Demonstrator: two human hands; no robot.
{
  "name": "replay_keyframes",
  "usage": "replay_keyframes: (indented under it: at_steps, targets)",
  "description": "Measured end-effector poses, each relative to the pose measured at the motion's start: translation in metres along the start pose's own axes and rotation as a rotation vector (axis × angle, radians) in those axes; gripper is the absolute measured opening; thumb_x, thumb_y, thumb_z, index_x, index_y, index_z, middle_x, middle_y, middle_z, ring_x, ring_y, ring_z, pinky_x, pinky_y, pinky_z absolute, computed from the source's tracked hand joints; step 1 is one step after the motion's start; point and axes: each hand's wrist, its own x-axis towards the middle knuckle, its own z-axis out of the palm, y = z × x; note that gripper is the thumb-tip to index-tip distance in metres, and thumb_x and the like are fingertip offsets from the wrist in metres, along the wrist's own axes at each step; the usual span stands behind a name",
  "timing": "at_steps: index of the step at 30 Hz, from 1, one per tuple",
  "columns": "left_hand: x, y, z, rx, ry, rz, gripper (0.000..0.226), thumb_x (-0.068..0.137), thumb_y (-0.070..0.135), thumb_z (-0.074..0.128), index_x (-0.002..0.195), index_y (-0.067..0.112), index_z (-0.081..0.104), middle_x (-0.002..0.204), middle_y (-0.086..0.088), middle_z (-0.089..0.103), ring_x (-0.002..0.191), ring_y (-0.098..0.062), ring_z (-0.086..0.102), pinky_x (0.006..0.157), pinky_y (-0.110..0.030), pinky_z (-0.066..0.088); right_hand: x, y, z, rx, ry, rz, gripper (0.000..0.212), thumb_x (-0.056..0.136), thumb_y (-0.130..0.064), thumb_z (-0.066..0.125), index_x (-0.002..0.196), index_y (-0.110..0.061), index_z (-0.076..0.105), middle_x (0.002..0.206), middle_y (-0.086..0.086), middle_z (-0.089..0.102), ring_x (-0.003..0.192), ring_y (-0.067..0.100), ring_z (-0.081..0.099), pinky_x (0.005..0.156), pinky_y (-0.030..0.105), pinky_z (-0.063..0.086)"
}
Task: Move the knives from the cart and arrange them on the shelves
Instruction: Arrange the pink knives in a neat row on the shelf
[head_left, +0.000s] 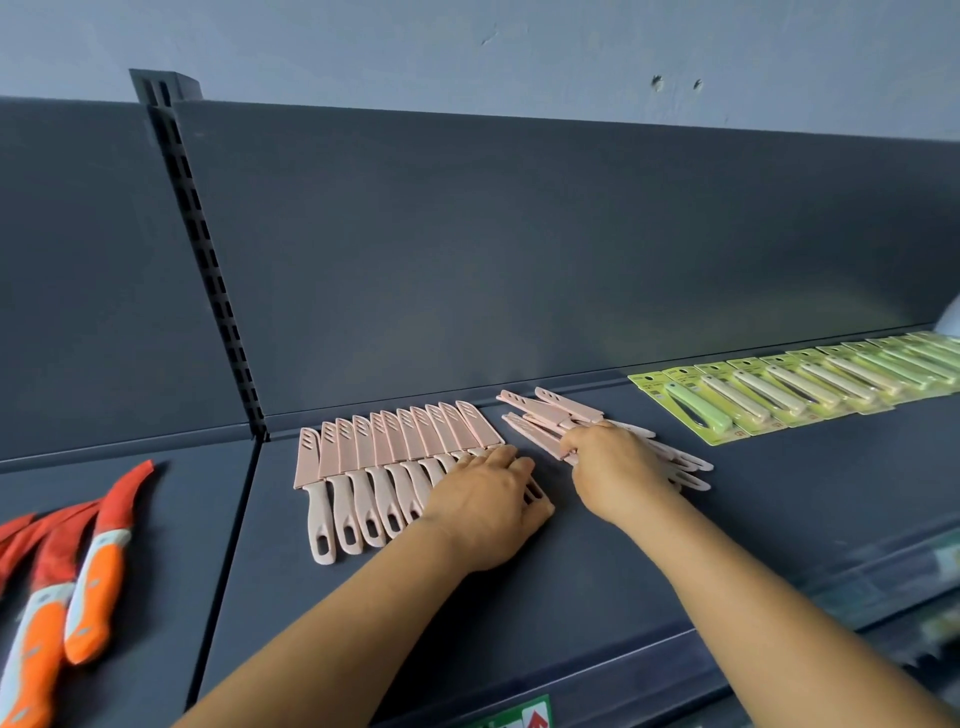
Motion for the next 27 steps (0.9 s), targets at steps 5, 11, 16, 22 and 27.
replay_keyframes:
  at_steps: [5, 11, 16, 22, 27]
  targets:
    - [-0.002, 0.000, 0.000, -0.014, 0.018, -0.008, 0.056, 0.097, 0.048, 0.038, 0.143, 0.016, 0.037, 0.154, -0.003, 0.029, 0.141, -0.021, 0.028, 0.115, -0.030, 0.016, 0.006, -0.009, 0.003, 0.168, 0.042, 0.002, 0.019, 0.089, -0.011, 0.054, 0.099, -0.020, 0.067, 0.098, 0.003, 0.067, 0.085, 0.027, 0.056, 0.062, 0.025, 0.037]
    - [-0.003, -0.002, 0.001, -0.065, 0.019, -0.010, 0.055, 0.096, 0.047, 0.041, 0.141, 0.016, 0.038, 0.145, -0.001, 0.037, 0.128, -0.023, 0.041, 0.107, -0.029, 0.026, 0.023, -0.035, 0.004, 0.162, -0.015, -0.058, 0.025, 0.092, -0.012, 0.047, 0.068, -0.016, 0.050, 0.091, 0.006, 0.055, 0.085, 0.027, 0.051, 0.065, 0.026, 0.034]
    - [-0.005, -0.004, -0.001, -0.102, 0.021, -0.017, 0.057, 0.095, 0.047, 0.044, 0.141, 0.015, 0.037, 0.146, 0.000, 0.035, 0.128, -0.023, 0.041, 0.107, -0.029, 0.028, 0.034, -0.040, 0.005, 0.176, -0.064, -0.076, 0.019, 0.092, -0.017, 0.050, 0.075, -0.017, 0.058, 0.092, 0.006, 0.056, 0.085, 0.027, 0.052, 0.066, 0.026, 0.034]
    - [-0.006, -0.004, -0.003, -0.114, 0.075, -0.018, 0.058, 0.093, 0.049, 0.048, 0.136, 0.012, 0.038, 0.137, -0.002, 0.038, 0.122, -0.023, 0.044, 0.105, -0.030, 0.031, 0.030, -0.037, 0.001, 0.296, -0.070, -0.112, 0.042, 0.100, -0.030, 0.039, 0.061, -0.016, 0.043, 0.075, 0.003, 0.050, 0.080, 0.023, 0.045, 0.066, 0.027, 0.030]
    - [0.000, -0.002, -0.004, -0.078, 0.081, 0.028, 0.060, 0.094, 0.052, 0.044, 0.144, 0.022, 0.031, 0.146, 0.000, 0.033, 0.130, -0.023, 0.038, 0.109, -0.030, 0.024, 0.023, -0.014, 0.004, 0.183, -0.037, -0.034, 0.018, 0.091, -0.019, 0.048, 0.090, -0.021, 0.066, 0.097, 0.004, 0.059, 0.092, 0.027, 0.055, 0.069, 0.027, 0.040]
